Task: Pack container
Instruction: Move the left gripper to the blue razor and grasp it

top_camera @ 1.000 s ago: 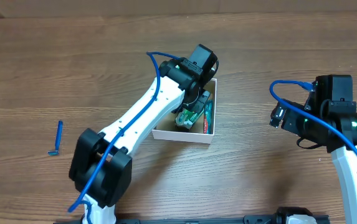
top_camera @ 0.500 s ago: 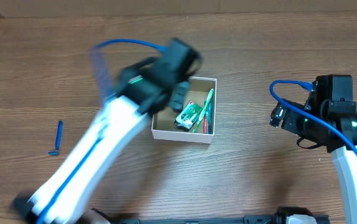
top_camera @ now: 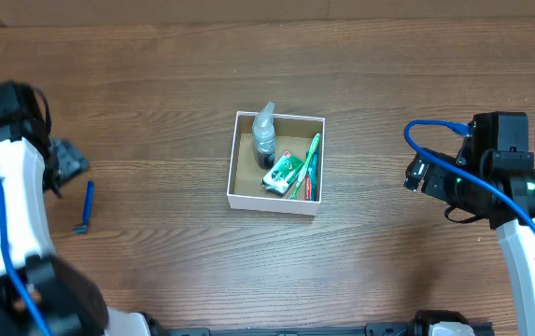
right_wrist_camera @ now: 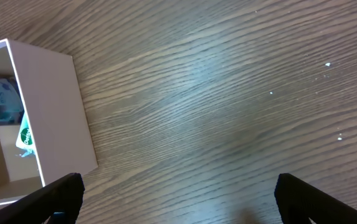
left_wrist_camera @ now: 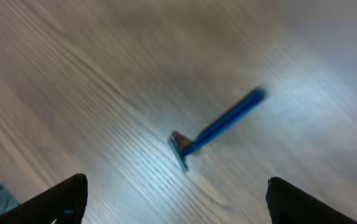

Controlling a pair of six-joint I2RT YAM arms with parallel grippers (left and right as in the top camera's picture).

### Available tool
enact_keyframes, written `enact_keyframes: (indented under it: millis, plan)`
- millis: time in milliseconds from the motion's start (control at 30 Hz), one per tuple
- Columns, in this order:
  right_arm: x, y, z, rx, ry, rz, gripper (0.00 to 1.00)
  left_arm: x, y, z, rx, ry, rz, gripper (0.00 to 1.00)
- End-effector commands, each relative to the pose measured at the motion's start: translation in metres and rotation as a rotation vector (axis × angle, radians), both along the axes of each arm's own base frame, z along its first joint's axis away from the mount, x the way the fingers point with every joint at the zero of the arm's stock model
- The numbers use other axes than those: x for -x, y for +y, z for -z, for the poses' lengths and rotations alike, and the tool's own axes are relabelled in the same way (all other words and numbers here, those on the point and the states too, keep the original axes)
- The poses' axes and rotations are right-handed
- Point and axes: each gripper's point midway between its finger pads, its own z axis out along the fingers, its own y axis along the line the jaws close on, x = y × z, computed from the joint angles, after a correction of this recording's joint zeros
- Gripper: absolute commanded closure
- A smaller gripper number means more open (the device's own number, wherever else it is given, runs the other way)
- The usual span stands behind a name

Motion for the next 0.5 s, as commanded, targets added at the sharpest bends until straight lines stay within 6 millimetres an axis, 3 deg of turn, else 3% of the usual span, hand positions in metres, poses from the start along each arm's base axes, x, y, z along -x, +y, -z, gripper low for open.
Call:
enact_keyframes:
  millis: [0, 133, 333, 467]
  plan:
    - [-0.001, 0.000, -0.002, 0.000, -0.010, -0.001, 0.00, 0.007, 0.006, 0.048, 0.077, 0.101, 0.016, 0.09]
    - [-0.001, 0.000, -0.002, 0.000, -0.010, -0.001, 0.00, -0.006, -0.007, 0.095, 0.221, 0.134, 0.094, 0.09]
    - [-0.001, 0.000, -0.002, 0.000, -0.010, -0.001, 0.00, -0.024, -0.011, 0.127, 0.275, 0.108, 0.165, 0.09]
    - [-0.001, 0.000, -0.002, 0.000, -0.010, -0.001, 0.00, -0.026, -0.013, 0.131, 0.290, 0.099, 0.169, 0.12]
